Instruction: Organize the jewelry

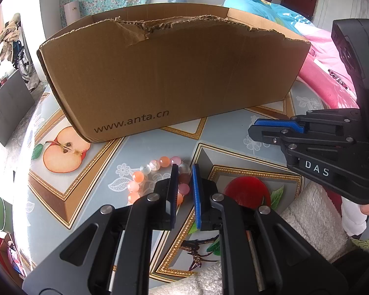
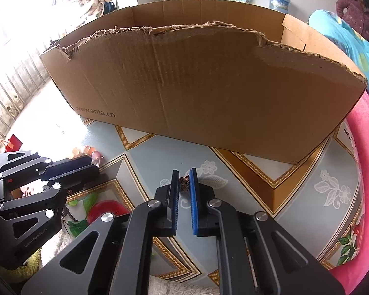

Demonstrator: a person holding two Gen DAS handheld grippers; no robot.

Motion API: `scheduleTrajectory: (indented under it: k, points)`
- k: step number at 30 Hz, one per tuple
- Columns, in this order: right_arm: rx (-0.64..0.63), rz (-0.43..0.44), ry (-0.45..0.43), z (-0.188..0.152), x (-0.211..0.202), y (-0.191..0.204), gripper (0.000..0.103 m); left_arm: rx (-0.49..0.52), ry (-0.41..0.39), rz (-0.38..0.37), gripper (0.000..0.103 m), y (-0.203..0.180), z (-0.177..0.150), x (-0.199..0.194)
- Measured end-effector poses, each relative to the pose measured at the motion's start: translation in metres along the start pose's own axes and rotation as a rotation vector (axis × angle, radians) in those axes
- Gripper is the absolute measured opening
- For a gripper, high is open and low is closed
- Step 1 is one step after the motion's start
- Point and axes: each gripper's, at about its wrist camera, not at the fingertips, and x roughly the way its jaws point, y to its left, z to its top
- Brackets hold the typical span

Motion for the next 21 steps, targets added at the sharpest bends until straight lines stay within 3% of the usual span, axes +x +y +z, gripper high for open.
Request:
scheduleTrajectory:
  k: [21]
  points:
    - [0.059,0.057,-0.016,0.010,-0.013,-0.020,0.003,0.014,0.017,0.018,0.010,-0.004,0.003,0.003]
